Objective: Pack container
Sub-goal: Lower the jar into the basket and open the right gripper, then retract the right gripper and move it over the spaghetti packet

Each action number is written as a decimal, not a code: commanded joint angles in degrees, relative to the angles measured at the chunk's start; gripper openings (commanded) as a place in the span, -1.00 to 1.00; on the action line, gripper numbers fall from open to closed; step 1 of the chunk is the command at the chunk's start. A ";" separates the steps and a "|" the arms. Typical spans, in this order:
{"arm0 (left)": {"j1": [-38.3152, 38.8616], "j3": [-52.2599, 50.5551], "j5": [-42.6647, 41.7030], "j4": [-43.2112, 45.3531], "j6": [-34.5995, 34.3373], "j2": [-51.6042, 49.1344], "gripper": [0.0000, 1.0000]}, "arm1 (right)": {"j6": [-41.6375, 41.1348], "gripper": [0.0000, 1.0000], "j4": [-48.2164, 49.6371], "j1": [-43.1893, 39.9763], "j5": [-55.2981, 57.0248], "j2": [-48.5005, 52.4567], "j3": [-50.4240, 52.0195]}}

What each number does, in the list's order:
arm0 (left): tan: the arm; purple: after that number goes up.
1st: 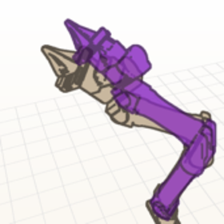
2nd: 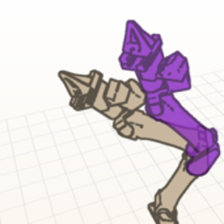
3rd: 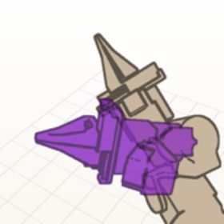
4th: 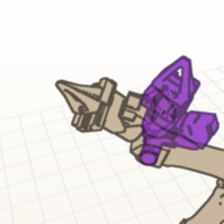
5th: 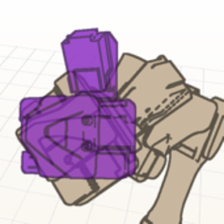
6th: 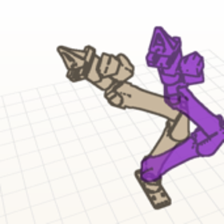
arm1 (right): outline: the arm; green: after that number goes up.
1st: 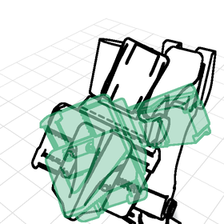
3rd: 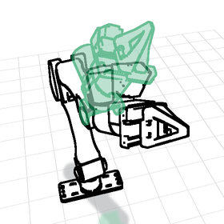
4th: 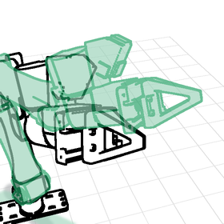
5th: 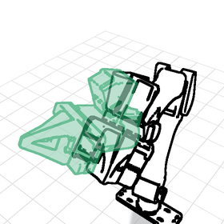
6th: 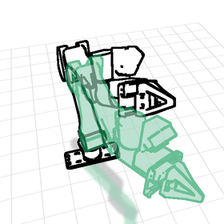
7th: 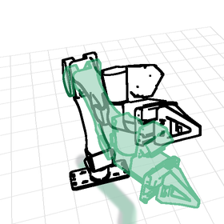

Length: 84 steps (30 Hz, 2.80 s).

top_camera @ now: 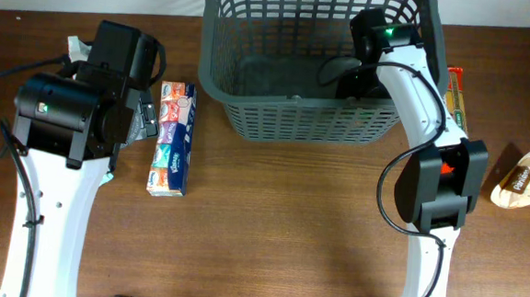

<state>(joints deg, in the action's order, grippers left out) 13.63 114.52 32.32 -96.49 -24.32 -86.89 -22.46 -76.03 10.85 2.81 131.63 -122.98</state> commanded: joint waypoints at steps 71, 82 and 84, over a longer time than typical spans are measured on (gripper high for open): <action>-0.31 0.15 -0.17 -0.20 -0.70 0.35 0.99 | 24.15 0.98 -21.29 -35.26 1.46 -23.61 -14.51; -0.31 0.15 -0.17 1.03 -0.72 0.35 0.99 | 34.51 0.98 -9.64 -36.74 -6.67 -22.14 -7.02; -0.31 0.15 -0.17 1.01 -0.70 0.35 0.99 | 35.54 0.98 -8.70 -36.74 -6.71 -20.63 -5.95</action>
<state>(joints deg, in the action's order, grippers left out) 13.63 114.52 32.32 -95.66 -24.32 -86.89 8.23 -85.76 -25.85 -1.17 109.03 -130.72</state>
